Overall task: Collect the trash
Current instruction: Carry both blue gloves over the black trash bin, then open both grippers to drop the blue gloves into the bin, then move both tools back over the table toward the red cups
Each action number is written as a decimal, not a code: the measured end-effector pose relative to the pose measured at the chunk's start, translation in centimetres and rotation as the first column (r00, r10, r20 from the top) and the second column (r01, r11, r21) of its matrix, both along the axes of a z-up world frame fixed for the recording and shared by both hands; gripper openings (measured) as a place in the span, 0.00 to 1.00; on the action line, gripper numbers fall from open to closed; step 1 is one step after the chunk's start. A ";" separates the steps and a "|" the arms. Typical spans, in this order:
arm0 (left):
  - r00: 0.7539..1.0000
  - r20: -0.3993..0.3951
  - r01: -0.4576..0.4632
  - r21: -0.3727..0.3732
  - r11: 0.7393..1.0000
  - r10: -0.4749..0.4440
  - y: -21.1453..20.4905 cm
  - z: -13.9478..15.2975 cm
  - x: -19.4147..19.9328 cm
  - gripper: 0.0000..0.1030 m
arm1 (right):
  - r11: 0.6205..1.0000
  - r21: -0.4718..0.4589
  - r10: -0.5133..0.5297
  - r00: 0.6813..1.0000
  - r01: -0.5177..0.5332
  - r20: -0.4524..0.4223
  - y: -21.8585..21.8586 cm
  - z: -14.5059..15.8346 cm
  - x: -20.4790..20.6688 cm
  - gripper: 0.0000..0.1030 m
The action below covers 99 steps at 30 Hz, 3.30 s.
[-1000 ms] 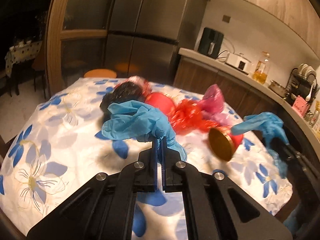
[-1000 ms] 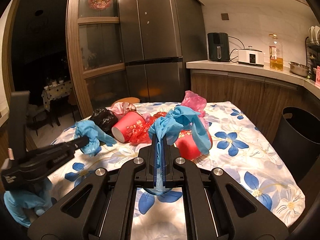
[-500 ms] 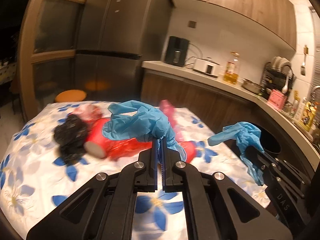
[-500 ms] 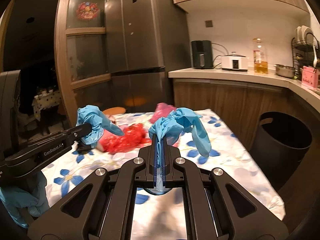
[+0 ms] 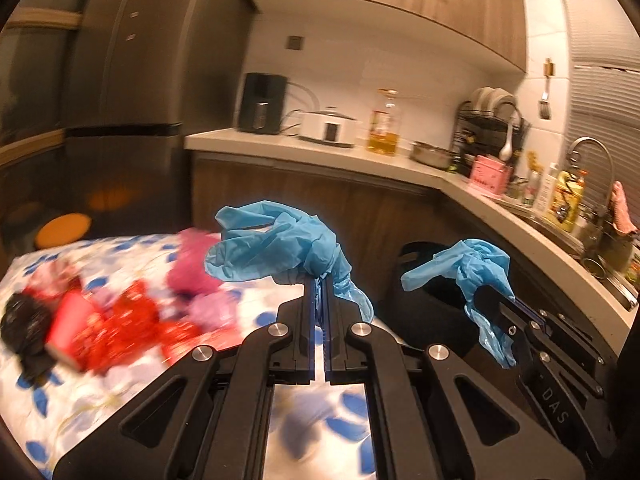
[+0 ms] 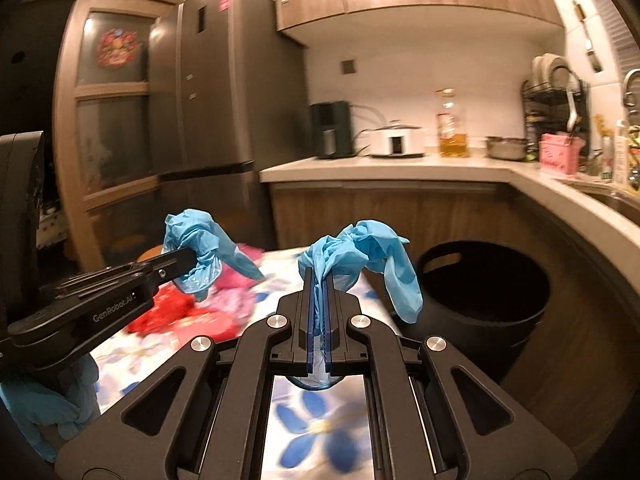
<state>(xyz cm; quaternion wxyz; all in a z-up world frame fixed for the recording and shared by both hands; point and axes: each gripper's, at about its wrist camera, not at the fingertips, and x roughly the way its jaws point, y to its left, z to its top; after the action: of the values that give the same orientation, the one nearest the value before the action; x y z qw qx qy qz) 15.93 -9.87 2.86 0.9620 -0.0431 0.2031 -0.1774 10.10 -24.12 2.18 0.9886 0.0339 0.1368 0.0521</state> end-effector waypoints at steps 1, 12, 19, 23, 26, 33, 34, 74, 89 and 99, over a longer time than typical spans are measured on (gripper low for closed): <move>1.000 0.006 0.013 0.001 1.000 -0.013 -0.6 0.1 0.2 0.03 | 1.000 0.000 -0.018 1.000 0.018 0.006 -0.9 0.2 0.2 0.03; 0.981 0.063 0.179 0.031 0.983 -0.181 -10.2 1.6 3.9 0.03 | 0.981 0.016 -0.192 0.981 0.191 0.036 -10.2 1.9 3.1 0.03; 0.967 0.064 0.246 0.042 0.968 -0.248 -14.3 1.0 6.2 0.03 | 0.974 0.043 -0.224 0.974 0.222 0.023 -14.5 2.0 5.3 0.03; 0.961 0.057 0.267 0.051 0.962 -0.270 -15.8 0.6 7.6 0.03 | 0.972 0.051 -0.228 0.973 0.228 0.012 -16.0 1.6 6.7 0.03; 0.957 0.044 0.284 0.052 0.957 -0.286 -16.6 0.0 8.2 0.03 | 0.971 0.065 -0.232 0.973 0.232 -0.002 -16.8 1.3 7.6 0.03; 0.951 0.021 0.306 0.067 0.950 -0.308 -18.2 -1.1 9.5 0.03 | 0.972 0.075 -0.222 0.975 0.223 -0.023 -17.8 0.7 9.0 0.04; 0.951 0.018 0.306 0.068 0.950 -0.307 -18.3 -1.3 9.7 0.03 | 0.972 0.073 -0.221 0.975 0.222 -0.025 -17.8 0.7 9.2 0.04; 0.999 0.044 0.022 0.023 0.999 -0.023 -9.3 -1.5 5.2 0.86 | 0.951 0.074 -0.292 0.951 0.300 -0.100 -15.7 -1.6 6.5 0.80; 0.977 0.063 -0.203 0.015 0.979 0.201 0.2 -2.2 -0.4 0.95 | 0.970 0.063 -0.234 0.972 0.235 -0.023 -6.2 -1.4 1.5 0.82; 0.924 0.047 -0.382 0.037 0.923 0.380 9.0 -4.3 -3.3 0.95 | 0.997 -0.018 -0.077 0.994 0.076 -0.078 3.4 -4.7 1.0 0.82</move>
<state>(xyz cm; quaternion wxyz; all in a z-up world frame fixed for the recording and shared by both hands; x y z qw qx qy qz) 12.64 -0.90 -1.43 0.9826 -0.0566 0.1762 0.0167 11.14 -20.72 -2.55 0.9840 0.0337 0.1745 0.0117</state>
